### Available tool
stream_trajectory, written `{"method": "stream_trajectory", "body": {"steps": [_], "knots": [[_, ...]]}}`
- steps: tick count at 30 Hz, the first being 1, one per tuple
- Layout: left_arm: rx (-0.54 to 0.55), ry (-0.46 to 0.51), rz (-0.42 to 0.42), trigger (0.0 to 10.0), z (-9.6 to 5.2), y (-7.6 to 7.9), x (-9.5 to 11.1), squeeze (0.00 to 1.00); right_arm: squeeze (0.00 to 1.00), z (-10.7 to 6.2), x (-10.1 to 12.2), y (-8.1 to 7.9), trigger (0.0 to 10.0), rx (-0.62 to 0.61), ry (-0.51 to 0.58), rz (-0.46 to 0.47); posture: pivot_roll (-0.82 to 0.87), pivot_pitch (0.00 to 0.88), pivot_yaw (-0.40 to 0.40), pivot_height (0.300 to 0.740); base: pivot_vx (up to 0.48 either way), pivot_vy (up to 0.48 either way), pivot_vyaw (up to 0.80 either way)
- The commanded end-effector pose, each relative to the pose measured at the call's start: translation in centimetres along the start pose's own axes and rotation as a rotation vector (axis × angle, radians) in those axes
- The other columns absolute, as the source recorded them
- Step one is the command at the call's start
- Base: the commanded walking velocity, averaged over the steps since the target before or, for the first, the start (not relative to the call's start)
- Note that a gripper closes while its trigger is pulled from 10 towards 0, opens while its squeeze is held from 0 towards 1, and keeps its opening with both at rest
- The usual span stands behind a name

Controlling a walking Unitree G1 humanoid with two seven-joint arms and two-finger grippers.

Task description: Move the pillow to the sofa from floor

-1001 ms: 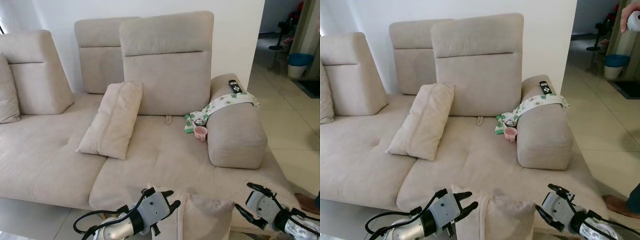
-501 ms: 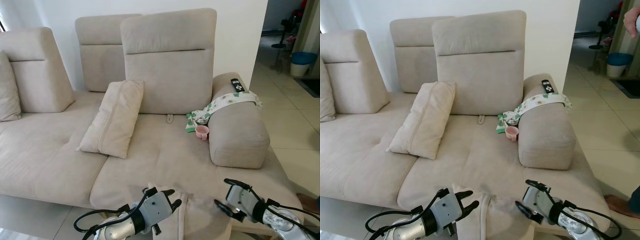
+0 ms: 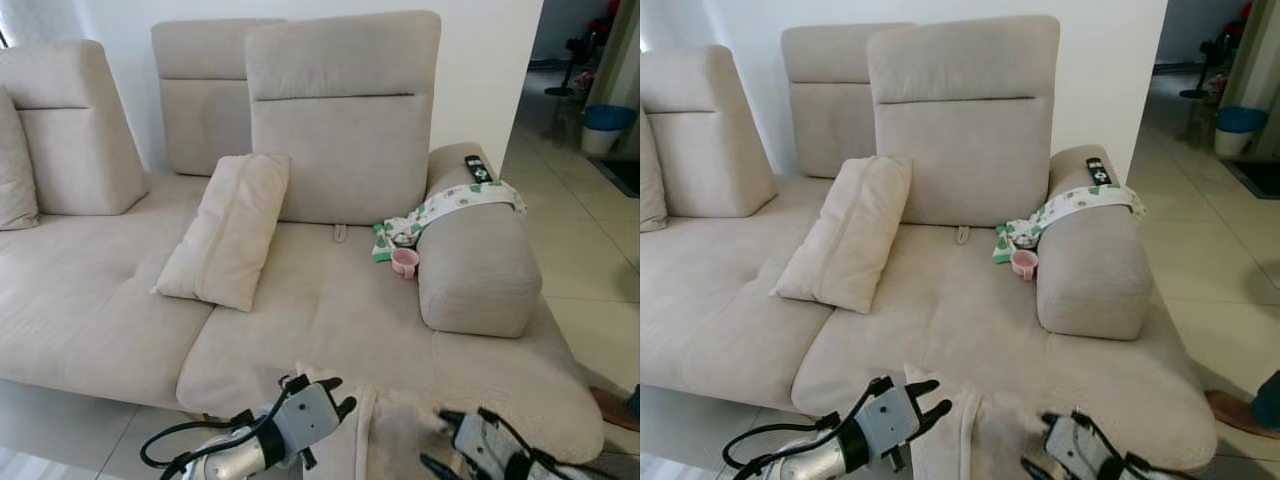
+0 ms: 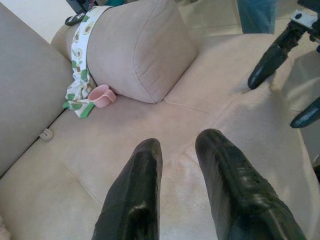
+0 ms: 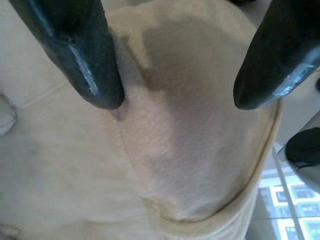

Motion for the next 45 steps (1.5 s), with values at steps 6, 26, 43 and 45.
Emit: {"method": "stream_trajectory", "body": {"steps": [6,26,43,45], "knots": [[-0.009,-0.03,0.032,10.0,0.0,0.1,-0.5,0.0,0.0,-0.3,0.0,1.6,10.0,-0.109,-0.002,-0.065,0.21,0.052,0.095,0.565,0.0,0.0,0.0],[-0.007,-0.045,0.028,10.0,-0.1,0.4,-0.9,0.0,0.0,-1.4,0.1,1.1,10.0,-0.111,-0.011,-0.094,0.21,0.058,0.087,0.565,0.0,0.0,0.0],[0.0,-0.051,0.028,10.0,-0.3,0.4,-1.0,0.0,0.0,-1.9,-1.4,2.8,10.0,-0.163,-0.116,-0.152,0.22,0.058,0.083,0.565,0.0,0.0,0.0],[0.0,-0.049,0.03,10.0,-0.2,0.3,-0.9,0.0,0.0,-1.7,-1.9,2.7,10.0,-0.163,-0.131,-0.154,0.22,0.057,0.084,0.565,0.0,0.0,0.0]]}}
Point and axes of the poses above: a point about 5 cm out from each wrist's last joint towards the gripper, its own z axis pointing out of the wrist towards the gripper, its own x axis along the axis of the wrist's last joint, y = z × x, the point moved 5 cm from there along z, pointing out of the wrist towards the gripper
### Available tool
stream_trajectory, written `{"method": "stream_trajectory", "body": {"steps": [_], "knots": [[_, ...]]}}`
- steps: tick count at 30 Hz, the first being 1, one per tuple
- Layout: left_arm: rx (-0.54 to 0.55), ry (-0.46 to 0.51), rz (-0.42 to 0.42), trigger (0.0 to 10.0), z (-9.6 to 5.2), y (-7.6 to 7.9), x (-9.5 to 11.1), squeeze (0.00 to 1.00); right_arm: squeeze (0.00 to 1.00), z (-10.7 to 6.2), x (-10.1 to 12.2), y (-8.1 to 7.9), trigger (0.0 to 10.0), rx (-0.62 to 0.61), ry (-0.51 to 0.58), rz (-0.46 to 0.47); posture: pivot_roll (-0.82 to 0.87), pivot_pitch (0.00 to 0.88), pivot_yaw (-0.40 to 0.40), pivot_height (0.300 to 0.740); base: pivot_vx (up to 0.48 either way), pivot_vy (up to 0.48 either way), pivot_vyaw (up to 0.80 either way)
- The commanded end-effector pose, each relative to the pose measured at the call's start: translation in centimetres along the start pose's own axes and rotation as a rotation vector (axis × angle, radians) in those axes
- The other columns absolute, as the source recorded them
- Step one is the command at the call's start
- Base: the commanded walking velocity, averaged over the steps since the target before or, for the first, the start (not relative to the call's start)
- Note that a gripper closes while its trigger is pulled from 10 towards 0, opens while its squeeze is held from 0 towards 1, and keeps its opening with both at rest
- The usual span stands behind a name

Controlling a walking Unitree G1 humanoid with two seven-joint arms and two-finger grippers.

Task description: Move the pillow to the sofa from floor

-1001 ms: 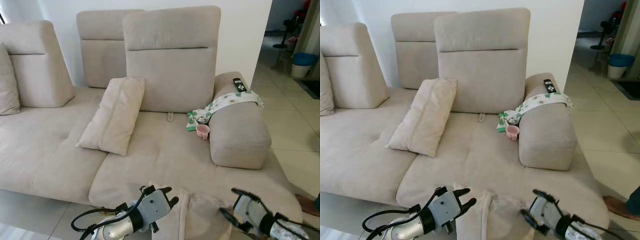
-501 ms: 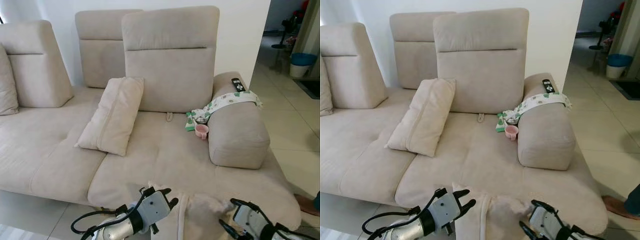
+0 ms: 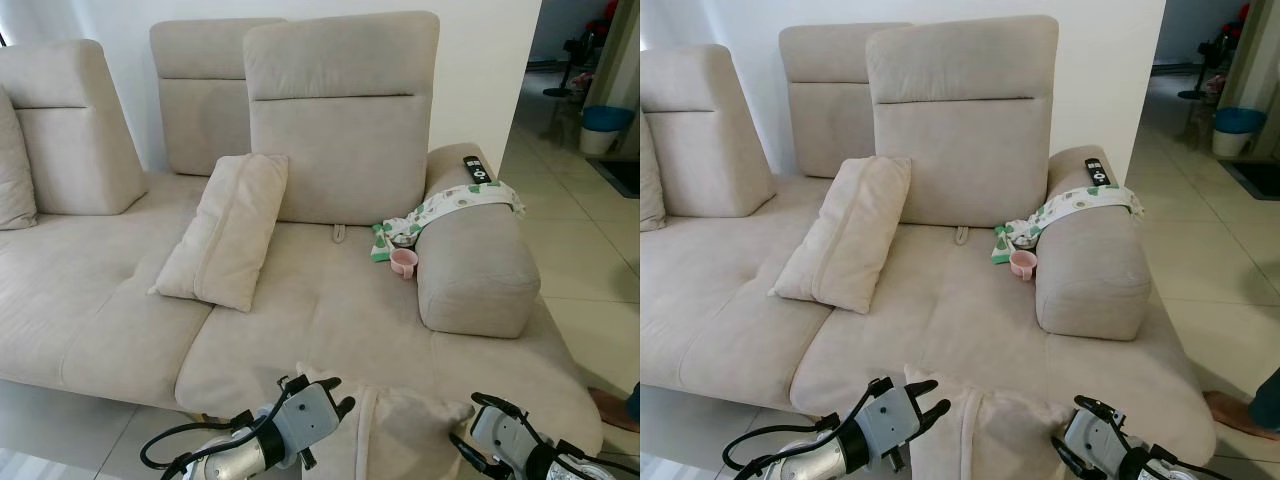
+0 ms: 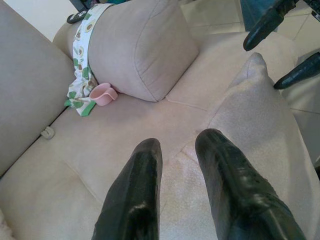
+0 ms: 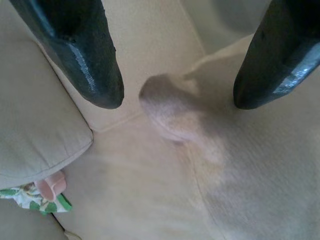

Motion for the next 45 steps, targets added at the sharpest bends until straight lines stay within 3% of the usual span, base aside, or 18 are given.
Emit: {"method": "stream_trajectory", "body": {"steps": [1,14,20,21,22,33,41,42,45], "knots": [[-0.007,-0.041,0.027,10.0,-0.1,0.2,-0.8,0.0,0.0,0.2,-0.5,-0.8,10.0,0.018,-0.019,-0.006,0.22,0.057,0.084,0.565,0.0,0.0,0.0],[-0.005,-0.04,0.032,10.0,-0.2,0.1,-0.6,0.0,0.0,2.2,-0.1,0.1,10.0,-0.03,-0.025,-0.062,0.24,0.062,0.087,0.565,0.0,0.0,0.0],[-0.002,-0.043,0.031,10.0,-0.2,0.2,-0.6,0.0,0.0,2.6,0.1,-0.2,10.0,-0.014,-0.016,-0.056,0.24,0.062,0.085,0.565,0.0,0.0,0.0],[-0.001,-0.043,0.03,10.0,-0.2,0.2,-0.6,0.0,0.0,2.7,0.2,-0.3,4.4,-0.008,-0.011,-0.055,0.24,0.06,0.084,0.565,0.0,0.0,0.0],[0.0,-0.042,0.03,10.0,-0.2,0.2,-0.6,0.0,0.0,2.8,0.3,-0.5,0.0,-0.004,-0.004,-0.056,0.24,0.06,0.083,0.565,0.0,0.0,0.0],[-0.008,-0.043,0.042,10.0,0.0,0.2,-0.7,0.0,0.0,2.2,0.2,-1.1,0.0,0.009,0.018,-0.067,0.22,0.053,0.08,0.565,0.0,0.0,0.0],[-0.038,-0.093,0.118,10.0,0.2,-1.1,-2.1,0.0,0.0,0.0,-0.7,-3.7,0.0,0.087,0.029,-0.121,0.19,0.043,0.071,0.565,0.0,0.0,0.0],[-0.064,-0.129,0.163,10.0,0.2,-1.4,-2.9,0.0,0.0,-0.6,-0.8,-4.5,0.0,0.114,0.034,-0.153,0.19,0.041,0.071,0.565,0.0,0.0,0.0],[-0.101,-0.157,0.214,10.0,0.2,-1.4,-3.5,0.0,0.0,-0.8,-0.8,-4.7,0.0,0.122,0.035,-0.167,0.17,0.034,0.07,0.565,0.0,0.0,0.0]]}}
Point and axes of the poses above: a point about 5 cm out from each wrist's last joint towards the gripper, its own z axis pointing out of the wrist towards the gripper, its own x axis along the axis of the wrist's last joint, y = z × x, the point moved 5 cm from there along z, pointing out of the wrist towards the gripper
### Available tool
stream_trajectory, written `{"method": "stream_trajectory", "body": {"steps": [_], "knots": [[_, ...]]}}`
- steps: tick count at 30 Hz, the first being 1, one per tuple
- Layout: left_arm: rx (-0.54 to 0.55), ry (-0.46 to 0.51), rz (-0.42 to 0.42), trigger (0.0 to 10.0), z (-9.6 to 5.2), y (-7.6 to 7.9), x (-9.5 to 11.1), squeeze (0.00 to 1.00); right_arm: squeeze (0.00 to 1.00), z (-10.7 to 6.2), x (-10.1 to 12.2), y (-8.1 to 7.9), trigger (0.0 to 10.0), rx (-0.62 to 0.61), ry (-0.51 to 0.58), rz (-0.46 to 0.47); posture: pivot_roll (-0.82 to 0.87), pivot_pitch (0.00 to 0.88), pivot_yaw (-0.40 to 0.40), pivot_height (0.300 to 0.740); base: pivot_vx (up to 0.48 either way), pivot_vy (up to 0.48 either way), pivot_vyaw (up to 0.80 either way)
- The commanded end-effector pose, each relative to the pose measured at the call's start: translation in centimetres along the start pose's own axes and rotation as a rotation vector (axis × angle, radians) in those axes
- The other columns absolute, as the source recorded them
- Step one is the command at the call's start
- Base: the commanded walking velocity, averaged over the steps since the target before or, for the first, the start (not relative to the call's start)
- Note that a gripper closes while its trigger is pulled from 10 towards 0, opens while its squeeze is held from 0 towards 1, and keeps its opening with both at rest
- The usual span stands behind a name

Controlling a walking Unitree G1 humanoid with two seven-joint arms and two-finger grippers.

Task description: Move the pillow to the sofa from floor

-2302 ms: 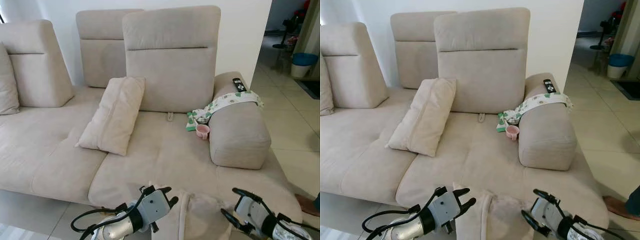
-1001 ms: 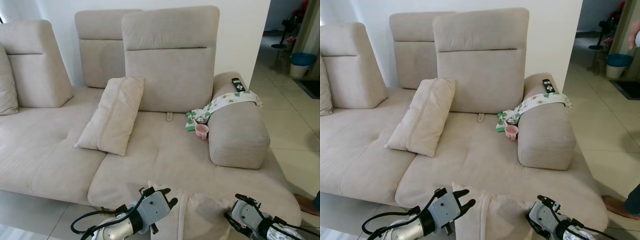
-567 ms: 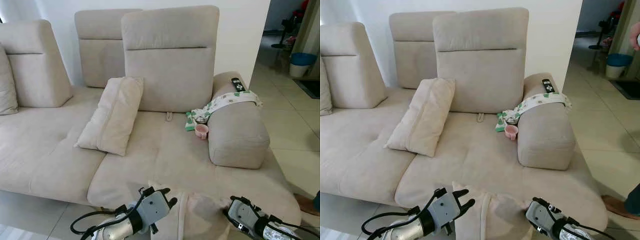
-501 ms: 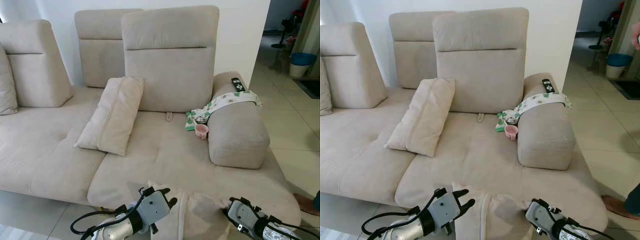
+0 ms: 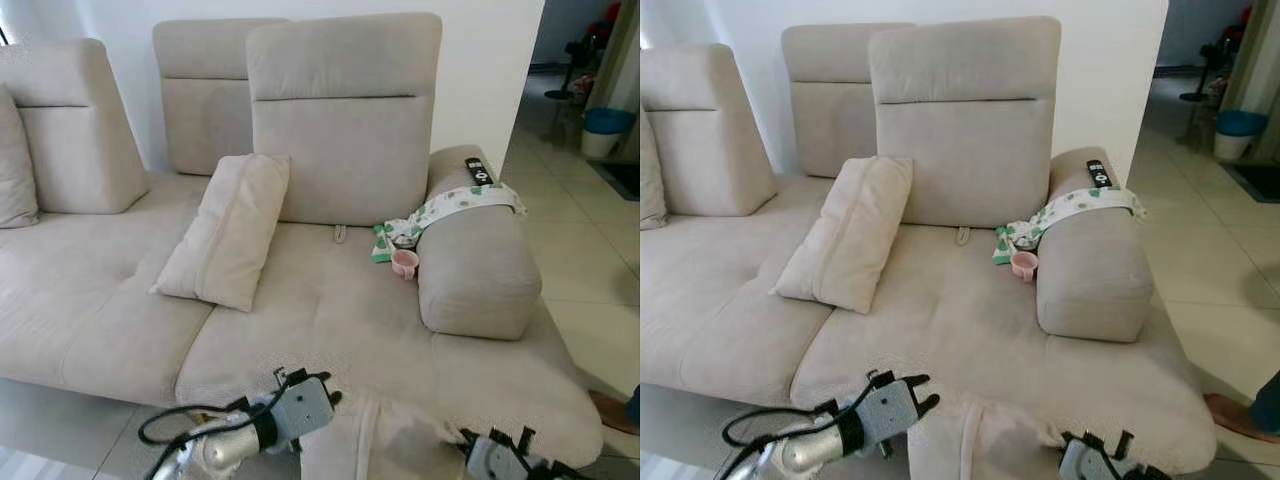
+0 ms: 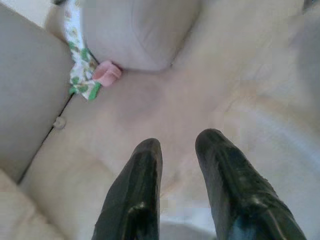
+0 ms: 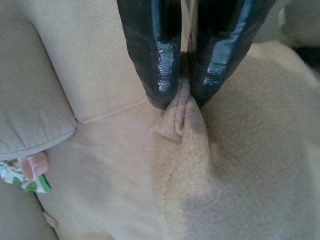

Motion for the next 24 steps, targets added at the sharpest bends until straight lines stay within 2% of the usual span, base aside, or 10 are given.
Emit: {"method": "stream_trajectory", "body": {"steps": [1,2,7,9,10,17,18,19,21,24], "knots": [[-0.132,-0.076,0.115,10.0,-0.1,1.4,-1.8,0.0,0.0,-0.4,0.2,-1.1,0.0,0.051,0.008,-0.045,0.15,0.028,0.073,0.565,0.0,0.0,0.0],[-0.132,-0.076,0.115,10.0,-0.1,1.4,-1.8,0.0,0.0,-0.4,0.2,-1.1,0.0,0.051,0.008,-0.045,0.15,0.028,0.073,0.565,0.0,0.0,0.0],[-0.263,-0.151,0.197,10.0,-0.4,1.6,-3.6,0.0,0.0,-0.5,0.9,-0.7,0.0,0.052,0.027,-0.091,0.14,0.023,0.077,0.565,0.0,0.0,0.0],[-0.263,-0.151,0.197,10.0,-0.4,1.6,-3.6,0.0,0.0,-0.5,0.9,-0.7,0.0,0.052,0.027,-0.091,0.14,0.023,0.077,0.565,0.0,0.0,0.0],[-0.288,-0.16,0.213,10.0,-0.3,1.6,-3.8,1.0,0.0,-0.4,1.2,-0.5,0.0,0.053,0.035,-0.105,0.12,0.017,0.08,0.565,0.0,0.0,0.0],[-0.326,-0.195,0.291,10.0,0.1,1.1,-4.2,1.0,0.0,-0.2,2.3,-0.4,0.0,0.063,0.064,-0.147,0.12,0.012,0.08,0.565,0.0,0.0,0.0],[-0.327,-0.199,0.31,10.0,0.4,0.8,-4.1,0.0,0.0,-0.2,2.8,-0.4,0.0,0.072,0.08,-0.177,0.11,0.006,0.081,0.565,0.0,0.0,0.0],[-0.327,-0.199,0.31,10.0,0.4,0.8,-4.1,0.0,0.0,-0.2,2.8,-0.4,0.0,0.072,0.08,-0.177,0.11,0.006,0.081,0.565,0.0,0.0,0.0],[-0.326,-0.209,0.353,10.0,0.9,0.2,-4.0,0.0,0.0,0.0,3.9,-0.9,0.0,0.108,0.112,-0.247,0.11,0.0,0.08,0.565,0.0,0.0,0.0],[-0.357,-0.291,0.425,10.0,0.8,-0.4,-5.4,0.0,0.0,0.1,4.8,-1.2,0.0,0.13,0.141,-0.299,0.11,0.0,0.076,0.565,0.0,0.0,0.0]]}}
Point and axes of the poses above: a point about 5 cm out from each wrist's last joint towards the gripper, its own z axis pointing out of the wrist towards the gripper, its own x axis along the axis of the wrist's last joint, y = z × x, the point moved 5 cm from there along z, pointing out of the wrist towards the gripper
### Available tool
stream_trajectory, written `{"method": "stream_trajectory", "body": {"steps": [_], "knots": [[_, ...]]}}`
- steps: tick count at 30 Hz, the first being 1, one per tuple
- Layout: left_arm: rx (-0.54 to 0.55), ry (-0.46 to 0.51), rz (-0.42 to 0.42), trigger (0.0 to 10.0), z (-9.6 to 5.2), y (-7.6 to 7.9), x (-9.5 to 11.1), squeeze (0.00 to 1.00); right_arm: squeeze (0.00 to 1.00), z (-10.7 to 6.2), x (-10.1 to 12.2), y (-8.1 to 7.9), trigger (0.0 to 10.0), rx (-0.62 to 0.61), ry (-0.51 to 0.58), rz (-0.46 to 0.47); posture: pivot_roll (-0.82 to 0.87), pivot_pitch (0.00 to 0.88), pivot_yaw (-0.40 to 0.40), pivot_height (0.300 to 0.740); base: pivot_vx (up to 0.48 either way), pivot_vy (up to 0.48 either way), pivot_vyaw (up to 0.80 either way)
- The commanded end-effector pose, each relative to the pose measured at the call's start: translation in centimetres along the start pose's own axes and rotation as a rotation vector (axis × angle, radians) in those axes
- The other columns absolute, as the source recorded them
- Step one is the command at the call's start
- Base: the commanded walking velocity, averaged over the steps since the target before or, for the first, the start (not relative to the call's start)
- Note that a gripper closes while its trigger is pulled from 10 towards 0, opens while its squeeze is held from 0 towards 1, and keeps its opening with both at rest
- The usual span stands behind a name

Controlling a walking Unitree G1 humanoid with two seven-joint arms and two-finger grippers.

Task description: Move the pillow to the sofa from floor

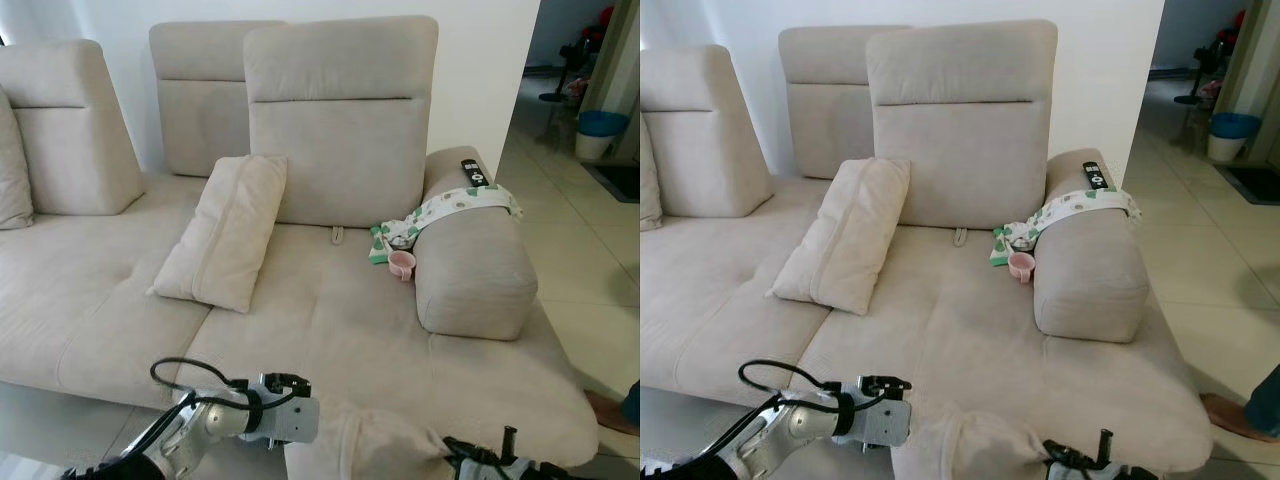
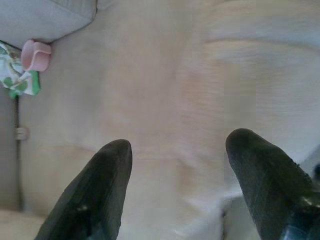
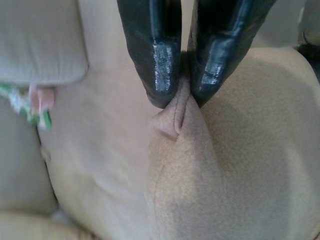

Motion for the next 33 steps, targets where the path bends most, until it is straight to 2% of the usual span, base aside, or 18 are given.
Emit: {"method": "stream_trajectory", "body": {"steps": [1,2,4,5,11,13,15,18,19,20,22,28,33], "knots": [[-0.048,-0.061,0.027,10.0,0.1,1.2,-1.3,0.0,0.0,0.3,0.9,-0.3,0.0,0.019,0.031,-0.026,0.11,0.0,0.076,0.565,0.0,0.0,0.0],[-0.066,-0.103,0.049,10.0,0.0,1.3,-2.2,0.0,0.0,0.3,1.1,-0.3,0.0,0.021,0.037,-0.032,0.11,0.0,0.076,0.565,0.0,0.0,0.0],[-0.066,-0.103,0.049,10.0,0.0,1.3,-2.2,0.0,0.0,0.3,1.1,-0.3,0.0,0.021,0.037,-0.032,0.11,0.0,0.076,0.565,0.0,0.0,0.0],[-0.063,-0.139,0.055,10.0,-0.1,1.0,-3.0,0.0,0.0,0.4,1.5,-0.4,0.0,0.027,0.048,-0.044,0.11,0.0,0.077,0.565,0.0,0.0,0.0],[-0.06,-0.182,0.06,10.0,-0.2,0.3,-3.8,0.0,0.0,0.7,2.0,-0.3,0.0,0.03,0.063,-0.058,0.1,0.0,0.077,0.565,0.0,0.0,0.0],[-0.145,-0.233,0.069,10.0,-1.0,0.6,-5.0,0.0,0.0,0.6,1.9,-0.5,0.0,0.029,0.054,-0.058,0.1,0.0,0.074,0.565,0.0,0.0,0.0],[-0.145,-0.233,0.069,10.0,-1.0,0.6,-5.0,0.0,0.0,0.6,1.9,-0.5,0.0,0.029,0.054,-0.058,0.1,0.0,0.074,0.565,0.0,0.0,0.0],[-0.262,-0.28,0.062,10.0,-2.4,1.1,-6.4,0.0,0.0,0.5,1.7,-0.5,0.0,0.027,0.04,-0.055,0.1,0.0,0.074,0.565,0.0,0.0,0.0],[-0.262,-0.28,0.062,10.0,-2.4,1.1,-6.4,0.0,0.0,0.5,1.7,-0.5,0.0,0.027,0.04,-0.055,0.1,0.0,0.074,0.565,0.0,0.0,0.0],[-0.331,-0.301,0.068,10.0,-3.0,1.6,-6.9,0.0,0.0,0.6,1.8,-0.4,0.0,0.022,0.035,-0.061,0.1,0.0,0.073,0.565,0.0,0.0,0.0],[-0.4,-0.31,0.082,10.0,-3.5,2.3,-7.1,0.0,0.0,0.6,1.8,-0.3,0.0,0.02,0.034,-0.064,0.1,0.0,0.072,0.565,0.0,0.0,0.0],[-0.43,-0.3,0.08,10.0,-3.3,2.8,-6.9,0.0,0.0,0.7,1.8,-0.2,0.0,0.017,0.032,-0.066,0.1,0.0,0.071,0.565,0.0,0.0,0.0],[-0.443,-0.248,0.075,10.0,-2.7,3.6,-5.4,0.0,0.0,0.9,1.8,0.1,0.0,0.014,0.026,-0.07,0.1,0.0,0.065,0.565,0.0,0.0,0.0]]}}
Point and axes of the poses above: a point about 5 cm out from each wrist's last joint towards the gripper, its own z axis pointing out of the wrist towards the gripper, its own x axis along the axis of the wrist's last joint, y = z × x, the point moved 5 cm from there along z, pointing out of the wrist towards the gripper
